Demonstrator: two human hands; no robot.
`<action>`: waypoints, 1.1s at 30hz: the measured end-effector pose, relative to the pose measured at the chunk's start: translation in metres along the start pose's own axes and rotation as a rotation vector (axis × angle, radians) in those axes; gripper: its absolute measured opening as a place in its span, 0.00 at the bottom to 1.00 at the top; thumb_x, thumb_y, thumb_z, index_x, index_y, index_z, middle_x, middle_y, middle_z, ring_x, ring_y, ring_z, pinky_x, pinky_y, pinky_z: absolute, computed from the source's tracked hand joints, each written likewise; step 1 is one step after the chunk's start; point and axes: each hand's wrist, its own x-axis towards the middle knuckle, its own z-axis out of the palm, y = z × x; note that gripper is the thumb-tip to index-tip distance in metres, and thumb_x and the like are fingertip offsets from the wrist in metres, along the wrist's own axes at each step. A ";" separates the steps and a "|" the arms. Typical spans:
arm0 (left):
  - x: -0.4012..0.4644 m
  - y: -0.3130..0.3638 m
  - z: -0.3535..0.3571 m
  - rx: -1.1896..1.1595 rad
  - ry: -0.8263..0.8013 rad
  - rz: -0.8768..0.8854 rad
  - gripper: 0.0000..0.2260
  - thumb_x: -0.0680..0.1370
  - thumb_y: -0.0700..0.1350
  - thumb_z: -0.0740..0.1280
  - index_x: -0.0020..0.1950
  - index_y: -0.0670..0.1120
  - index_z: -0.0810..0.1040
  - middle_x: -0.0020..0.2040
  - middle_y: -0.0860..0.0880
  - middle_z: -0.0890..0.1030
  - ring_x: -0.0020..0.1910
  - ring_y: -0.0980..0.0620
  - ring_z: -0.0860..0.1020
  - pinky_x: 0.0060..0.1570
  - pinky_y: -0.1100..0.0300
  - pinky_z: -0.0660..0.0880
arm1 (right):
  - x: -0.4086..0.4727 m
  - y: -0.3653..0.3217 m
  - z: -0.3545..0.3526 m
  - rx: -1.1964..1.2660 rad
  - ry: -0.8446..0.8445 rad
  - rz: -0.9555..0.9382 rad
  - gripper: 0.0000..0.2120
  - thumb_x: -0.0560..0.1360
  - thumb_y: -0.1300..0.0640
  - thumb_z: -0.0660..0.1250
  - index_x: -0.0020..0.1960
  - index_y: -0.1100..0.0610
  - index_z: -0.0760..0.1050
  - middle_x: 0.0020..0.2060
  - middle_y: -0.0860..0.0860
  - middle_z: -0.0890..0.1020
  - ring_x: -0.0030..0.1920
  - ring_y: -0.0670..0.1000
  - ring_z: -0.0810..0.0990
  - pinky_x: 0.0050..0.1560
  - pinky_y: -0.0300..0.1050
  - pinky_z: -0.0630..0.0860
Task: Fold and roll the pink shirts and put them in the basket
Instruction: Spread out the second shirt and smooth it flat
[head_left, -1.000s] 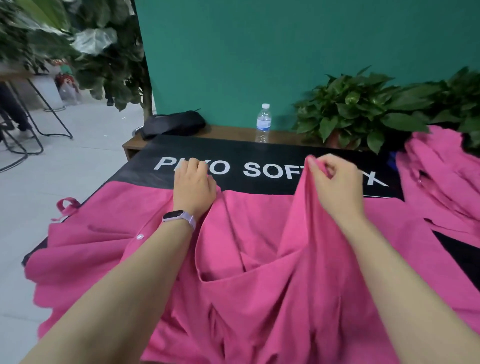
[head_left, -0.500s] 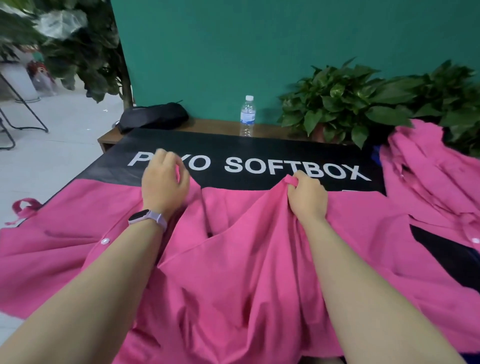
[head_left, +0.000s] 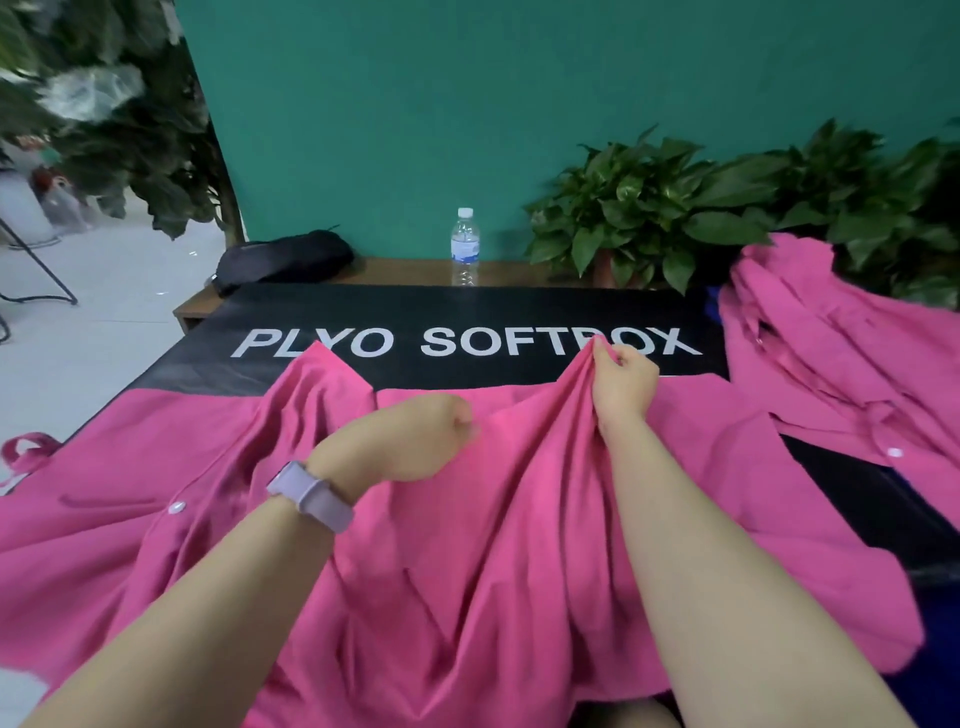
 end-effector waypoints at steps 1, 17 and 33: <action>0.005 0.003 -0.004 -0.036 0.134 -0.031 0.12 0.84 0.45 0.56 0.40 0.46 0.67 0.36 0.49 0.73 0.36 0.46 0.70 0.40 0.50 0.72 | 0.001 -0.001 -0.003 0.035 0.012 0.014 0.25 0.79 0.52 0.69 0.30 0.53 0.59 0.24 0.44 0.59 0.25 0.45 0.58 0.27 0.39 0.58; 0.091 -0.018 0.065 0.221 0.519 0.229 0.20 0.82 0.63 0.56 0.39 0.50 0.67 0.30 0.52 0.73 0.35 0.41 0.77 0.33 0.52 0.69 | 0.071 -0.046 -0.177 -0.497 -0.003 -0.140 0.12 0.74 0.53 0.76 0.37 0.57 0.79 0.32 0.51 0.76 0.39 0.51 0.73 0.42 0.40 0.63; 0.117 -0.015 0.014 0.344 0.456 -0.009 0.19 0.82 0.60 0.56 0.37 0.50 0.68 0.37 0.50 0.73 0.42 0.39 0.76 0.40 0.52 0.70 | 0.051 0.031 -0.159 -0.685 0.039 -0.018 0.16 0.74 0.53 0.64 0.30 0.58 0.67 0.26 0.51 0.73 0.35 0.61 0.74 0.37 0.48 0.68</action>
